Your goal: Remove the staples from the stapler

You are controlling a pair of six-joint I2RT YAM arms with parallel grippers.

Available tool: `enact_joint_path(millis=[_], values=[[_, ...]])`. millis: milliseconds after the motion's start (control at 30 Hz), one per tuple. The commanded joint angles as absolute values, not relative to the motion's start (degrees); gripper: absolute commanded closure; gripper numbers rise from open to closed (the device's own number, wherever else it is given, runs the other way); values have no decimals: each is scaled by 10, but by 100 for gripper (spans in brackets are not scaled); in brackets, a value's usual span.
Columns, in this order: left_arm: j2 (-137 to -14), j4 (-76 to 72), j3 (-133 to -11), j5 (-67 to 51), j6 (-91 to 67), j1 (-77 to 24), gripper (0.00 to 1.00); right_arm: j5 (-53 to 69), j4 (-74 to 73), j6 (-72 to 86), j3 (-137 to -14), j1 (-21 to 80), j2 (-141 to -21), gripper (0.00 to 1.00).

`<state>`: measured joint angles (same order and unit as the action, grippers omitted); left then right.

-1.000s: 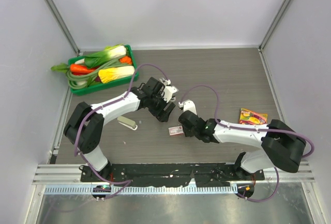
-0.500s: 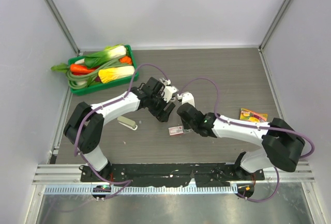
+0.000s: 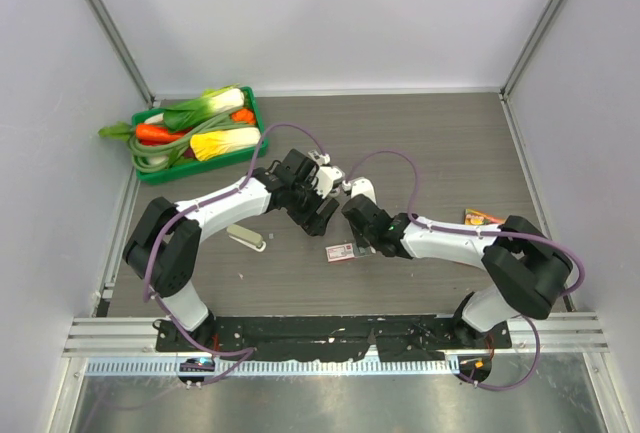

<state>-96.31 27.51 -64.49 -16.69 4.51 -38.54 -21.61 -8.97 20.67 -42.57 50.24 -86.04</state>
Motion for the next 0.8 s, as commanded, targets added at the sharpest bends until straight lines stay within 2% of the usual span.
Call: enact_joint_path(millis=[0,767], values=[[-941,269,-652,-176,46,-383,27,-205,-60,199,-435,501,-856,79],[-948,265,-655,-173,43,-383,27,-202,-89,207,-406,503,-803,84]])
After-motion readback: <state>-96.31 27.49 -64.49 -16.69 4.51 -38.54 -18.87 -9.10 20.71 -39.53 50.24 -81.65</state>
